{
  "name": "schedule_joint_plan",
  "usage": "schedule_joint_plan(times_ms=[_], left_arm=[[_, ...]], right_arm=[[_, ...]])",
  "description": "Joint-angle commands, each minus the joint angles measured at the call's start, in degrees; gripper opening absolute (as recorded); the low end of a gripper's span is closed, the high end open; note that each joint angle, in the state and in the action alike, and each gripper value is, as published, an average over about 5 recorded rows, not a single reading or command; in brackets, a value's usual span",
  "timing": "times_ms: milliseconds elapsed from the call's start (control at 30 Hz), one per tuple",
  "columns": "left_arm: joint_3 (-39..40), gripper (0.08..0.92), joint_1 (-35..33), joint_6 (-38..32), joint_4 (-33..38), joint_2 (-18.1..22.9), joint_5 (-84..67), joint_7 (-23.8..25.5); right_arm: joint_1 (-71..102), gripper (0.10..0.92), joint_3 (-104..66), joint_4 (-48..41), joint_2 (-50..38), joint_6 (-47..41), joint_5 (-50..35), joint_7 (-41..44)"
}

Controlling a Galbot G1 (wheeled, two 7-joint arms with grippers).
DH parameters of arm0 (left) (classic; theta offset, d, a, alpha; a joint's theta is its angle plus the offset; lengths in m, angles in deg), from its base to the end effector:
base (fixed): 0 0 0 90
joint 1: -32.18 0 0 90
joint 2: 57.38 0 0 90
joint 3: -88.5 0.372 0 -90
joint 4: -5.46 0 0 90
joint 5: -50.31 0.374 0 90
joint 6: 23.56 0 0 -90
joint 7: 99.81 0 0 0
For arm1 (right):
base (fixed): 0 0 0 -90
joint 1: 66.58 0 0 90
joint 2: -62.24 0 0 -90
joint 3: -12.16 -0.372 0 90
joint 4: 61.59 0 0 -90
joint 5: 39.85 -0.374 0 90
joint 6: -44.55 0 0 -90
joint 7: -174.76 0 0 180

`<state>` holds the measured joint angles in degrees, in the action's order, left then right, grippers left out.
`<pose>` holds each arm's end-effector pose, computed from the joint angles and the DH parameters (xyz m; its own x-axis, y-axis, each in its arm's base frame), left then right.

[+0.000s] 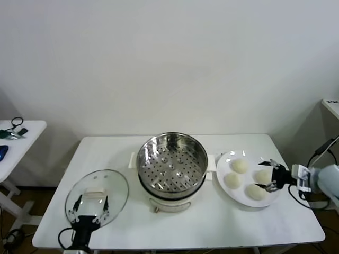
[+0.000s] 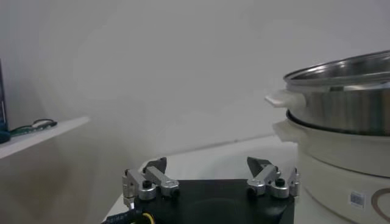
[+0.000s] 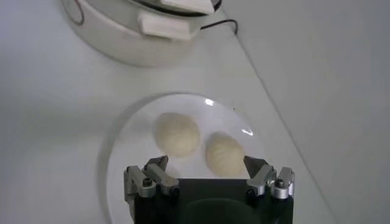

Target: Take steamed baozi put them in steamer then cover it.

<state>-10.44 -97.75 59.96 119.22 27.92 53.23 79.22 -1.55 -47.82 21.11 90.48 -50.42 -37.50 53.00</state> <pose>0.1205 0.0711 -0.3828 -0.9830 -0.1034 0.1519 -0.0697 0.9746 0.2127 0.4440 -0.2818 -0.1926 -0.4129 -0.3390 0.8453 -0.9108 0.1596 -0.3808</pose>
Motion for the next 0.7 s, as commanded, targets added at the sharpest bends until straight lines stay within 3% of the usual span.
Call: schedule_joint_plan(times_ms=[33,467,700], left_arm=[[-0.2,0.823,0.02,0.09,-0.25,-0.14,-0.63,-0.06],[-1.57,0.823,0.51,1.04,-0.81,0.21,-1.01,-0.12],[-2.55,0.823,0.85,1.38,-1.38,0.16,-1.08,-0.13]], right_arm=[[-40.56,0.823,39.19,-15.29,3.29,3.56,6.64,11.28],[-47.02,0.823,47.43,-36.78,22.92,11.85,15.88,13.16],[-44.58,0.823,46.59,-42.62,28.52,13.39,18.3,13.24]])
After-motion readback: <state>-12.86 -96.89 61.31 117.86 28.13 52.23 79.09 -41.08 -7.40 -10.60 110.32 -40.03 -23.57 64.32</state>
